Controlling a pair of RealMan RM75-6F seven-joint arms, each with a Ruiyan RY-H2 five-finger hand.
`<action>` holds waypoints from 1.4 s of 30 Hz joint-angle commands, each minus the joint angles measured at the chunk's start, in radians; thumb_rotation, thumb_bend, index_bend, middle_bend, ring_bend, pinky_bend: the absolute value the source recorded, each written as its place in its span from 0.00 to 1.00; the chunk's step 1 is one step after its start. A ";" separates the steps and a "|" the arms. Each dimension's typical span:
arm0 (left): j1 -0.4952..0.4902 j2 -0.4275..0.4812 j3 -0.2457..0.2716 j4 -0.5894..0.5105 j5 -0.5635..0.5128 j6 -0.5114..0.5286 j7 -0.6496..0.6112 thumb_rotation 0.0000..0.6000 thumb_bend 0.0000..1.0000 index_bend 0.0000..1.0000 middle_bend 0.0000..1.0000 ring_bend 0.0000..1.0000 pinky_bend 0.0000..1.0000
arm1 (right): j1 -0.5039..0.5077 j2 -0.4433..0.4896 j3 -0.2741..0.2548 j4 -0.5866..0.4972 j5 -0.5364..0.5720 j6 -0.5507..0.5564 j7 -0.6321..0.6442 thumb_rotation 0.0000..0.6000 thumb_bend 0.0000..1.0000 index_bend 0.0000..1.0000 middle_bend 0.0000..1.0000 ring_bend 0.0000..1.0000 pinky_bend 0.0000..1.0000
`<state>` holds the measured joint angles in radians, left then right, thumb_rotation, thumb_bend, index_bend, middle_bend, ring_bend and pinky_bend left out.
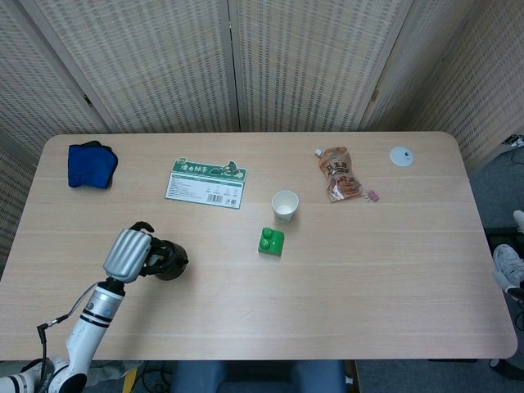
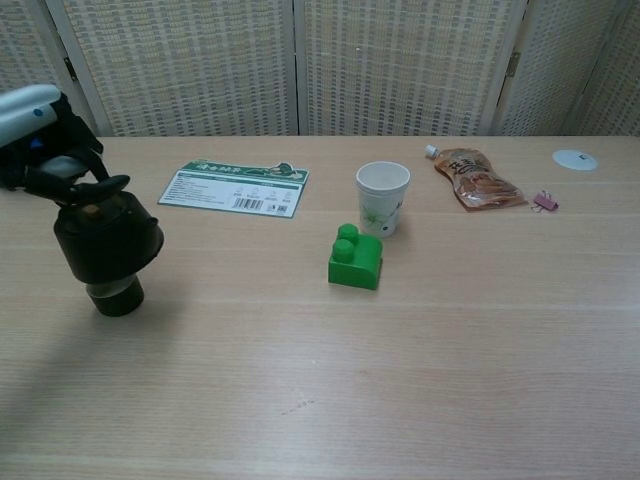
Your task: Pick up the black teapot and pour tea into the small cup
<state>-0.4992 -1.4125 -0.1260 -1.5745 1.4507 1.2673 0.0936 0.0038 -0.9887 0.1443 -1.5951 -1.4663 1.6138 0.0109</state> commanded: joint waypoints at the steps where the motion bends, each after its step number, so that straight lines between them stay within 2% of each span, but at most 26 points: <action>1: 0.000 0.000 -0.006 0.011 0.003 0.010 0.012 0.81 0.36 1.00 1.00 0.97 0.36 | 0.002 0.002 0.002 -0.001 0.002 -0.002 -0.002 1.00 0.08 0.10 0.09 0.08 0.20; 3: 0.001 0.001 -0.011 0.019 0.002 0.015 0.017 0.84 0.36 1.00 1.00 0.97 0.37 | 0.003 0.005 0.003 -0.003 0.003 -0.002 -0.003 1.00 0.08 0.10 0.09 0.08 0.20; 12: 0.006 0.019 -0.024 0.052 -0.010 0.025 0.038 0.86 0.36 1.00 1.00 0.97 0.37 | 0.007 0.004 0.003 -0.006 0.006 -0.007 -0.004 1.00 0.08 0.10 0.09 0.08 0.20; 32: 0.021 0.024 0.013 0.171 0.034 0.043 0.081 0.90 0.37 1.00 1.00 0.97 0.37 | 0.015 0.014 0.013 -0.015 0.016 -0.010 -0.008 1.00 0.08 0.10 0.09 0.08 0.20; 42: 0.027 -0.006 0.036 0.242 0.068 0.061 0.140 0.89 0.37 1.00 1.00 0.97 0.37 | 0.015 0.014 0.011 -0.020 0.016 -0.009 -0.010 1.00 0.08 0.10 0.09 0.08 0.20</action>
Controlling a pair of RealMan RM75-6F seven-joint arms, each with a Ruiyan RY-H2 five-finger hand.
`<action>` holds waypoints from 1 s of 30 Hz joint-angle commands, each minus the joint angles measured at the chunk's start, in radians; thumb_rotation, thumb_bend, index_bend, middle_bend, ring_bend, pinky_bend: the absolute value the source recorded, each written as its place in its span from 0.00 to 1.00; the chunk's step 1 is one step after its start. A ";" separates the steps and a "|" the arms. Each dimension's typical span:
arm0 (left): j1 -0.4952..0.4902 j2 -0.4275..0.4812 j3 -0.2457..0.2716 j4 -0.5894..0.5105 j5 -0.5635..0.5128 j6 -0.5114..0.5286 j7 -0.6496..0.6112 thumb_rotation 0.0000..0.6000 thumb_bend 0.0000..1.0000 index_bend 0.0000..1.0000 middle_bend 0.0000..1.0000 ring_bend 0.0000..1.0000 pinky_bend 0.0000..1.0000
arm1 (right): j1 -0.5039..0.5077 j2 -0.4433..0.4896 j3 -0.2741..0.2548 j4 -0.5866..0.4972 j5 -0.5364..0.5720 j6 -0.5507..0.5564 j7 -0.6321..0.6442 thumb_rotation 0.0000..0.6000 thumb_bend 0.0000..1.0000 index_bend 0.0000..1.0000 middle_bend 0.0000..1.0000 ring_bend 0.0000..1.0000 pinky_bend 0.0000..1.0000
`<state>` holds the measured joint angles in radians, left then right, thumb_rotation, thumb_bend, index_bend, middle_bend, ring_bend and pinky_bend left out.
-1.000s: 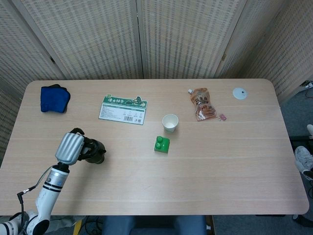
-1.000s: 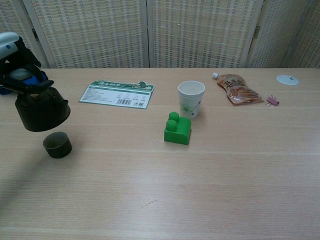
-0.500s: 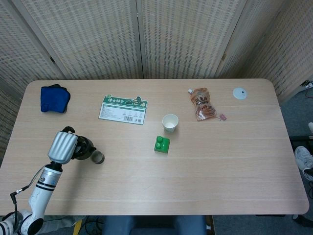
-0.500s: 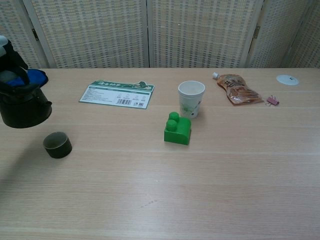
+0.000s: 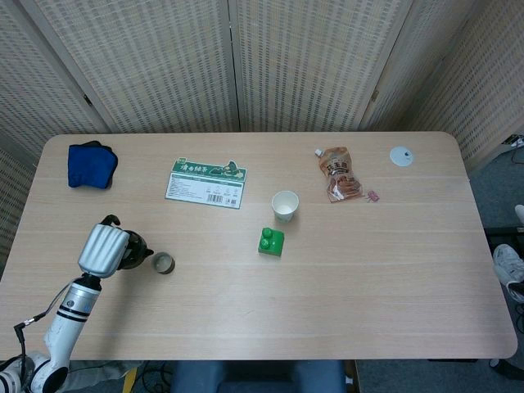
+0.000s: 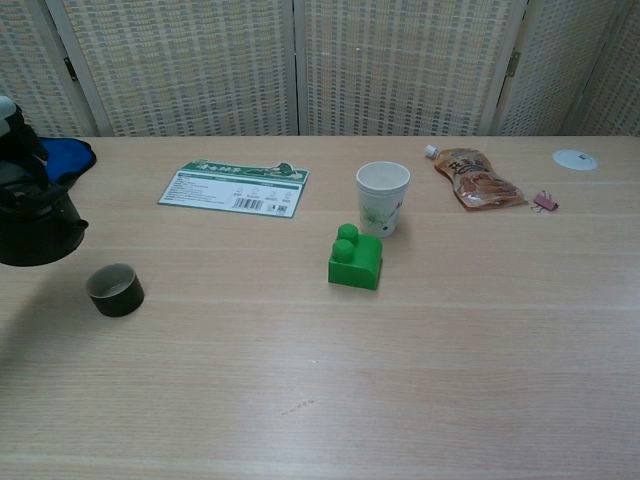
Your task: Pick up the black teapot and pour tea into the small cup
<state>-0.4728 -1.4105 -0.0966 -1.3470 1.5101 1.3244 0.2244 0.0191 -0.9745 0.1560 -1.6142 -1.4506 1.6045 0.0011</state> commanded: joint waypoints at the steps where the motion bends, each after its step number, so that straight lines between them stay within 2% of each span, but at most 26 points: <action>1: 0.002 -0.011 0.008 0.020 0.010 0.003 0.009 0.89 0.37 1.00 1.00 0.97 0.37 | -0.001 0.000 -0.001 -0.001 0.001 0.001 -0.001 1.00 0.08 0.10 0.09 0.08 0.20; 30: -0.009 -0.085 0.052 0.152 0.115 0.037 0.096 0.93 0.37 1.00 1.00 0.97 0.37 | -0.006 0.001 -0.003 -0.006 0.007 0.005 -0.005 1.00 0.08 0.10 0.09 0.08 0.20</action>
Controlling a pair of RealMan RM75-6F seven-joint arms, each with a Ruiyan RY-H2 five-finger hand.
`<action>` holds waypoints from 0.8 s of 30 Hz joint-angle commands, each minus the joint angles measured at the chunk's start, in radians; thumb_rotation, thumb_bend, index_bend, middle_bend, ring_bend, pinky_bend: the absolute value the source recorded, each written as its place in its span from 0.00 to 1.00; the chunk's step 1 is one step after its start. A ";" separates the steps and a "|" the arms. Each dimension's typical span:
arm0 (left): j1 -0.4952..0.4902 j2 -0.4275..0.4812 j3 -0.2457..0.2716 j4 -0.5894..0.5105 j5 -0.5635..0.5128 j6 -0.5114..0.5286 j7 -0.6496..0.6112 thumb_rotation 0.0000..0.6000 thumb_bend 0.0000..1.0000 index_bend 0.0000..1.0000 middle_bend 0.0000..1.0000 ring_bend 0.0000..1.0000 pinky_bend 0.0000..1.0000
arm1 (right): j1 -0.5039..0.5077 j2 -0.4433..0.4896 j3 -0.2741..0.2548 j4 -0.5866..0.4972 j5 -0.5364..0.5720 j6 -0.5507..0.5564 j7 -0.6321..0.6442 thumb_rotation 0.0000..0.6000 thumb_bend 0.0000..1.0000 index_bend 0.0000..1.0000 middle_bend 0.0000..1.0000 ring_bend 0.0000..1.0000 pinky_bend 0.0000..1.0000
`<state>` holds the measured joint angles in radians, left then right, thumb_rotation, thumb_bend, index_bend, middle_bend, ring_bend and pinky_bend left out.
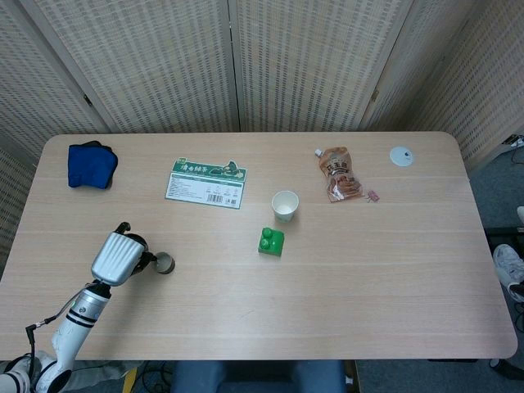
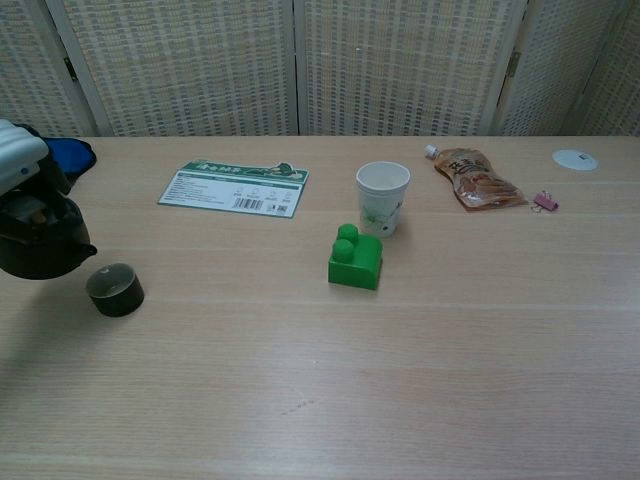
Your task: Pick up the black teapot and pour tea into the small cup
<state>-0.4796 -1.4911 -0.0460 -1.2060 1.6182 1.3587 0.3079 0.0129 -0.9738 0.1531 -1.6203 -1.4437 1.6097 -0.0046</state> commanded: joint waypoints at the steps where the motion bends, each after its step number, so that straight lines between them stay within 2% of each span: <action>1: -0.003 -0.007 0.002 0.016 0.011 0.005 0.018 0.94 0.37 1.00 1.00 0.97 0.37 | 0.000 0.000 0.000 0.001 0.001 0.000 0.000 1.00 0.07 0.10 0.09 0.08 0.20; 24: -0.011 -0.025 0.011 0.069 0.044 0.019 0.053 0.95 0.37 1.00 1.00 0.97 0.37 | -0.003 0.002 0.000 0.000 0.001 0.003 0.002 1.00 0.08 0.10 0.09 0.08 0.20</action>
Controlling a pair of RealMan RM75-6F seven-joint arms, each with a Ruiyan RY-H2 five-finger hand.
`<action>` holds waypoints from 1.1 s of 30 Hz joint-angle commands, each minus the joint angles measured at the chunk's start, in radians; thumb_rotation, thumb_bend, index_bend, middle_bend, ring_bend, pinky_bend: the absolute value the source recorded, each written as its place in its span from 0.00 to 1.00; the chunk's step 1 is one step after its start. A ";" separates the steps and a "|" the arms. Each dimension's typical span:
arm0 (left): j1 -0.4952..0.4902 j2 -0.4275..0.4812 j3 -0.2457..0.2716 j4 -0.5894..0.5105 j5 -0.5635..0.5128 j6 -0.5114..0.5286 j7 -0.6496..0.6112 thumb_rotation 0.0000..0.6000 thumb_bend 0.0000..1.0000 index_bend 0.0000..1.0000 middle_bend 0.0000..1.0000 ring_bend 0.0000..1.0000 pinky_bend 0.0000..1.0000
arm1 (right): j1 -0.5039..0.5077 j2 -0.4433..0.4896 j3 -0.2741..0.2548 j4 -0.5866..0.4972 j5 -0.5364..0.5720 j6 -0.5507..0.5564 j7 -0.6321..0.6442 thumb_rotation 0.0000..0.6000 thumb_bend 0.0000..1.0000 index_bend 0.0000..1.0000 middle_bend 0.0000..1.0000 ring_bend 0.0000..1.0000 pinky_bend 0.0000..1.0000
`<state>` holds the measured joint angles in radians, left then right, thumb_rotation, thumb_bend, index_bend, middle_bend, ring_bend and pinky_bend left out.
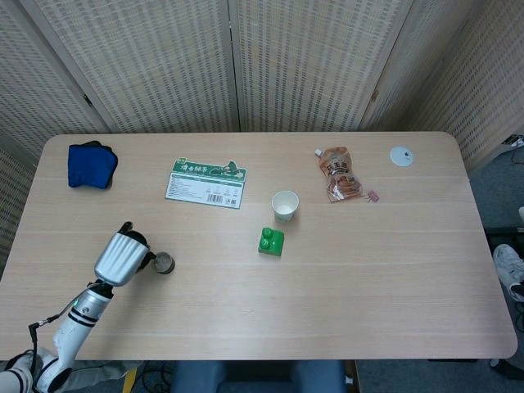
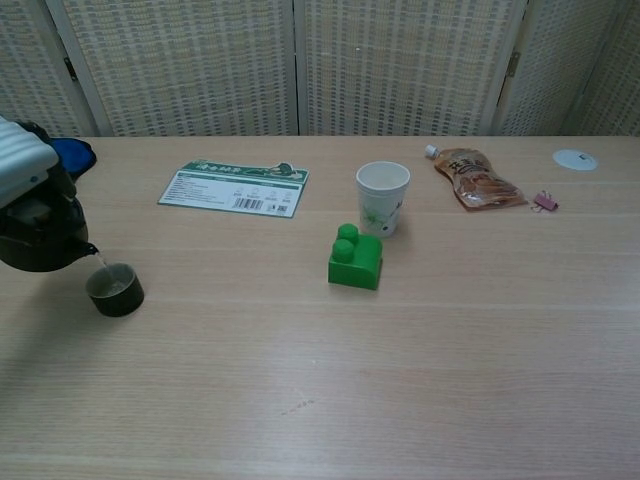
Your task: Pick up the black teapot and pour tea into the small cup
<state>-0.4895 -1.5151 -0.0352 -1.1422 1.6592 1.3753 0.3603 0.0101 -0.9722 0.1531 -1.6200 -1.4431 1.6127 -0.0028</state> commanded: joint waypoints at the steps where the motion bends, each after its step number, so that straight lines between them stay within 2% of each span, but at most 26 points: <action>1: -0.001 -0.001 0.001 0.007 0.003 0.002 0.000 0.95 0.37 1.00 1.00 0.97 0.37 | 0.000 0.000 0.000 0.000 0.000 0.000 0.000 1.00 0.08 0.10 0.09 0.08 0.20; 33: 0.000 0.006 0.009 0.028 0.014 0.008 0.022 0.99 0.37 1.00 1.00 0.97 0.37 | 0.003 -0.001 0.002 0.000 0.000 -0.002 0.000 1.00 0.07 0.10 0.09 0.08 0.20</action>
<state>-0.4897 -1.5092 -0.0259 -1.1137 1.6725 1.3834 0.3826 0.0129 -0.9729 0.1549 -1.6204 -1.4435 1.6111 -0.0028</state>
